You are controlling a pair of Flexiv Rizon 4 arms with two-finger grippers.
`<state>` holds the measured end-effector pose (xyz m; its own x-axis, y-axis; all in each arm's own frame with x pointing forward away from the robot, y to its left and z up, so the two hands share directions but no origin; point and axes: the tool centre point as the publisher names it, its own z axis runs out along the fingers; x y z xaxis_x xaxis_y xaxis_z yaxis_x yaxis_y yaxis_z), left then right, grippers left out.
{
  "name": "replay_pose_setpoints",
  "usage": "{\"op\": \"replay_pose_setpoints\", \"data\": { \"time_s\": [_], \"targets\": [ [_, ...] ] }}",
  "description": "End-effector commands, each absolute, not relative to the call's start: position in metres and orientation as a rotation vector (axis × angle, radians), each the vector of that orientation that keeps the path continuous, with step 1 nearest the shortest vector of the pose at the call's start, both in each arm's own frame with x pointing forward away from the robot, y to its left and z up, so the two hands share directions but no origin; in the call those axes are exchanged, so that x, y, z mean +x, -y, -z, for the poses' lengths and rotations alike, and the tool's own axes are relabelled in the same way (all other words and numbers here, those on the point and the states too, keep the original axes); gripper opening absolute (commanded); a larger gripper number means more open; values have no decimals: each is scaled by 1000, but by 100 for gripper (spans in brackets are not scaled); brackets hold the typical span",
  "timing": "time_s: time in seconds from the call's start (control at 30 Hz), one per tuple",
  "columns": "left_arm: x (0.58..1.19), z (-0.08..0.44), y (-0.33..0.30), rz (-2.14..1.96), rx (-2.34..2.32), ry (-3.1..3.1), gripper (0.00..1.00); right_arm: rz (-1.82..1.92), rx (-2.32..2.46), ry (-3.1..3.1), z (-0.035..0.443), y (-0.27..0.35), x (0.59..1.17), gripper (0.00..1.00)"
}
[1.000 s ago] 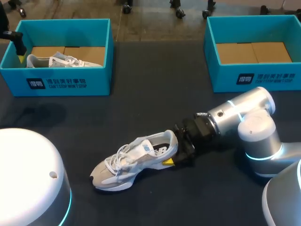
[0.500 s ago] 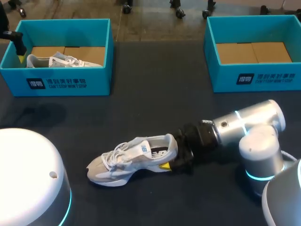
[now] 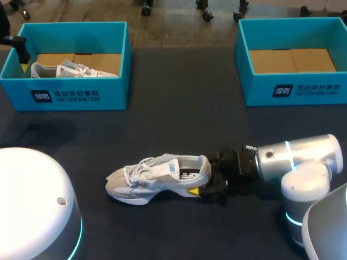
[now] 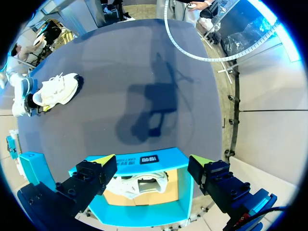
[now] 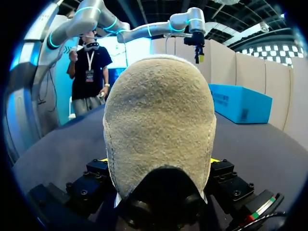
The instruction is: Take the shoe out of the shoebox, open the shoe tongue, remove and reinsert the insole, then place the shoe into the shoebox
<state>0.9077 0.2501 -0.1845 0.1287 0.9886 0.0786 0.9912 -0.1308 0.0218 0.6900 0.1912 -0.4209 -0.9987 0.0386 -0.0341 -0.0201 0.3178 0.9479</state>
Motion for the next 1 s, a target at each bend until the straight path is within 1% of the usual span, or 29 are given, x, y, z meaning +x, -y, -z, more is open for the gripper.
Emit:
{"op": "replay_pose_setpoints", "data": {
  "time_s": [0.03, 0.73, 0.8, 0.87, 0.97, 1.0],
  "targets": [
    [907, 184, -250, 119, -2335, 2047, 100, -1798, 11, -2521, 420, -192, 691, 0],
    [907, 184, -250, 119, -2335, 2047, 100, -1802, 9, -2510, 420, -192, 691, 0],
    [887, 183, -238, 108, -2295, 2099, 100, -1802, 9, -2510, 420, -192, 691, 0],
    [873, 182, -225, 109, -2063, 2247, 100, -1802, 9, -2510, 420, -192, 691, 0],
    [851, 189, -201, 281, -1303, 2623, 100, -1802, 9, -2510, 420, -192, 691, 0],
    [836, 190, -195, 289, -1278, 2672, 100, -1802, 9, -2510, 420, -192, 691, 0]
  ]
}}
